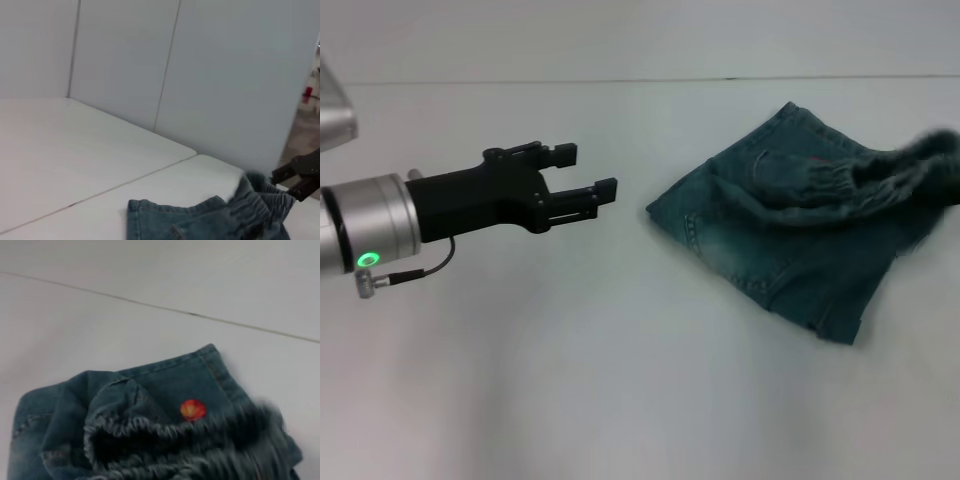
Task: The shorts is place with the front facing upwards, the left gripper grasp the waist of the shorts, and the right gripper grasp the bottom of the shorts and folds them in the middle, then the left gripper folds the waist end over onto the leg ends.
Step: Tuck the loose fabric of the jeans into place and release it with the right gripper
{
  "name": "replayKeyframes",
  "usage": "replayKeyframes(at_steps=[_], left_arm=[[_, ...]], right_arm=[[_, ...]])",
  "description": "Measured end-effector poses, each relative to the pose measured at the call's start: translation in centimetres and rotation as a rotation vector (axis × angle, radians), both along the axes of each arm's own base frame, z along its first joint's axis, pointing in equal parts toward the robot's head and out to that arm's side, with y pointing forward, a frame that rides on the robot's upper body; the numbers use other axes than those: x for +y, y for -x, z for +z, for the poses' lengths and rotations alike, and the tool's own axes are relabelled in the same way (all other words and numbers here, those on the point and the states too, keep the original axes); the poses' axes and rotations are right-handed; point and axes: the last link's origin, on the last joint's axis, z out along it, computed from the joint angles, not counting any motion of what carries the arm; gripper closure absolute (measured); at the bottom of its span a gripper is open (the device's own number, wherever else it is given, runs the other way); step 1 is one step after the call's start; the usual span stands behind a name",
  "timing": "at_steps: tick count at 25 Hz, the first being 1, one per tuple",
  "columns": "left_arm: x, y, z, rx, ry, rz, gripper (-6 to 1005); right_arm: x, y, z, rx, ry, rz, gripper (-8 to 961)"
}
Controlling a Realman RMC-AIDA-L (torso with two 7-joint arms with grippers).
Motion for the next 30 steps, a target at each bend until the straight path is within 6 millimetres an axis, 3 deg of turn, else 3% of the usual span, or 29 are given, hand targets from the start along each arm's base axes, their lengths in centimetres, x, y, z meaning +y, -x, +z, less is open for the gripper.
replayKeyframes(at_steps=[15, 30], left_arm=[[-0.8, 1.5, 0.0, -0.031, -0.001, 0.04, 216], [-0.8, 1.6, -0.1, -0.041, -0.002, 0.047, 216]], right_arm=[[1.9, 2.0, -1.5, -0.037, 0.052, 0.013, 58], [3.4, 2.3, -0.6, -0.045, -0.053, -0.019, 69]])
